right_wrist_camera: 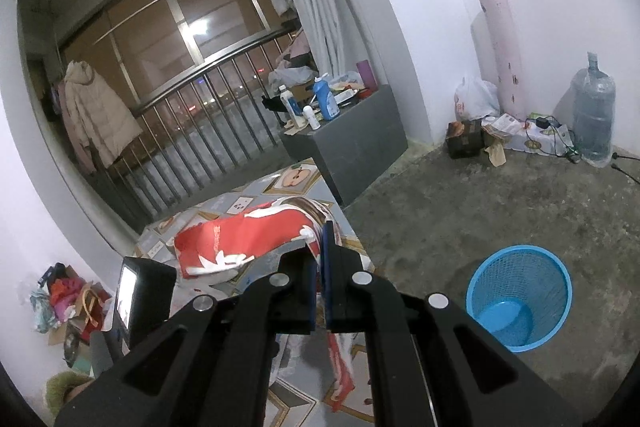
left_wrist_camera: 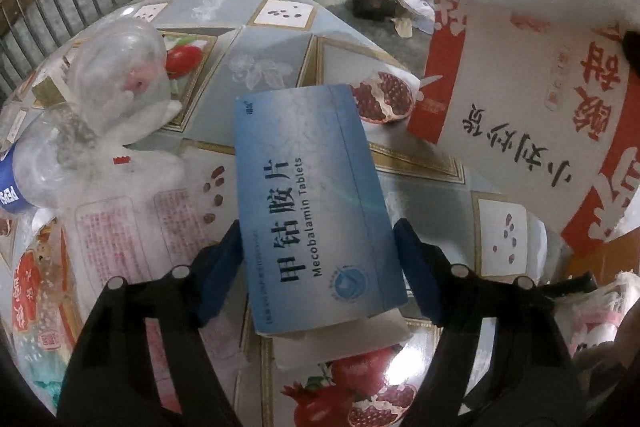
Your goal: Collect trash
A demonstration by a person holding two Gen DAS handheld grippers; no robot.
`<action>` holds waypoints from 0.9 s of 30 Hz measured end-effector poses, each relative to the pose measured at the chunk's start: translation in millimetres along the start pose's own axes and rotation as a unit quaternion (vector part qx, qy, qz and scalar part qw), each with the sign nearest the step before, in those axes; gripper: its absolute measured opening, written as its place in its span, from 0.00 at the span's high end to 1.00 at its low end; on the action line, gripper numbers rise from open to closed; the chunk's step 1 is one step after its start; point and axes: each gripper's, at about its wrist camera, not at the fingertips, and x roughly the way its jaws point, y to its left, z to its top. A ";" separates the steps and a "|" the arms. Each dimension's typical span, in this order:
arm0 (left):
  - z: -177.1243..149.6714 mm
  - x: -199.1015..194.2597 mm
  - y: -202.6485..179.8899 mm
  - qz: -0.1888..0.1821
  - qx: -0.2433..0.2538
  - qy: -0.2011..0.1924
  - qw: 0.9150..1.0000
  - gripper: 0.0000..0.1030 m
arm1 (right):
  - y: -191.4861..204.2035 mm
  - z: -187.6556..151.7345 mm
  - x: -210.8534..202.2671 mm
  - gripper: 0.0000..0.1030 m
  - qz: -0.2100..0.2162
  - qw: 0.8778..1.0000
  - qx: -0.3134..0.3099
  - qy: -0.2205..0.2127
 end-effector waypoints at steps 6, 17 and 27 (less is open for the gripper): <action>8.3 -14.2 -12.5 -0.006 0.008 -0.017 1.000 0.33 | -28.0 6.4 -18.9 0.97 -0.008 0.999 0.019 -0.025; 82.2 -4.5 -98.9 -0.128 0.059 -0.013 0.990 0.34 | -108.2 34.6 -38.7 0.97 -0.095 0.991 0.059 -0.067; 128.7 102.5 -211.2 -0.173 0.135 0.096 0.971 0.33 | -226.4 24.2 25.4 0.97 -0.162 0.973 0.165 -0.007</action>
